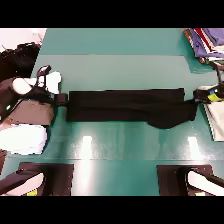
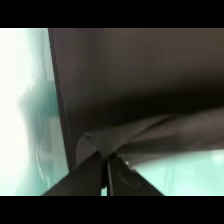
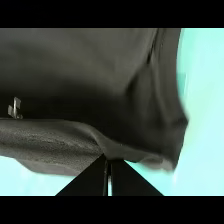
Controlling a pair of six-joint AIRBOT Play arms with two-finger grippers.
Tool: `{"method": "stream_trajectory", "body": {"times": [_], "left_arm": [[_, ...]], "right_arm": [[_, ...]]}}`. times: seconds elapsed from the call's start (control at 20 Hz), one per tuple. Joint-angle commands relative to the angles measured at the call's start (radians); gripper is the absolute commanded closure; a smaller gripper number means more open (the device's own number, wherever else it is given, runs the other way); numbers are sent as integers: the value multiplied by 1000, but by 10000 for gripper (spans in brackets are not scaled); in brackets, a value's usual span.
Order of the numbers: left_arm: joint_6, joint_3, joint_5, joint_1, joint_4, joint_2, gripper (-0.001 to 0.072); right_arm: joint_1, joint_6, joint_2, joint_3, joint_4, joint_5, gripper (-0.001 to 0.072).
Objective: Fold the shirts.
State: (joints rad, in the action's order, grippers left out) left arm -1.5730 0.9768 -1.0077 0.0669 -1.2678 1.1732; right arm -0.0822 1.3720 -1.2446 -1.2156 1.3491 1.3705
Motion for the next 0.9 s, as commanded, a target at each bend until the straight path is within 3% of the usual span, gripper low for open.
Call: {"method": "stream_trajectory", "body": {"times": [0.0, 0.2, 0.3, 0.4, 0.45, 0.5, 0.55, 0.6, 0.65, 0.75, 0.85], "left_arm": [[2, 103, 114, -1, 22, 183, 683], [-2, 162, 140, -1, 23, 246, 681], [2, 205, 113, -1, 18, 245, 681], [2, 269, 56, -1, 18, 245, 681], [4, 296, 39, -1, 17, 245, 607], [5, 319, 36, -1, 18, 245, 234], [2, 329, 39, -1, 18, 245, 9], [3, 331, 42, -1, 15, 245, 82], [2, 330, 42, -1, 7, 246, 95], [2, 331, 27, -1, 8, 245, 96], [2, 331, -27, -1, 29, 246, 142]], "right_arm": [[11, 0, -175, -141, -56, -35, 698], [5, -1, -310, -254, -136, -36, 688], [0, -5, -349, -290, -183, -34, 374], [-29, -43, -354, -298, -261, -13, 366], [-54, -58, -352, -298, -291, 6, 366], [-81, -61, -352, -298, -304, 28, 366], [-111, -64, -352, -298, -312, 53, 365], [-138, -66, -352, -298, -311, 73, 365], [-161, -76, -352, -298, -311, 89, 360], [-208, -85, -352, -278, -311, 117, 108], [-262, -99, -352, -207, -312, 119, 106]]}}
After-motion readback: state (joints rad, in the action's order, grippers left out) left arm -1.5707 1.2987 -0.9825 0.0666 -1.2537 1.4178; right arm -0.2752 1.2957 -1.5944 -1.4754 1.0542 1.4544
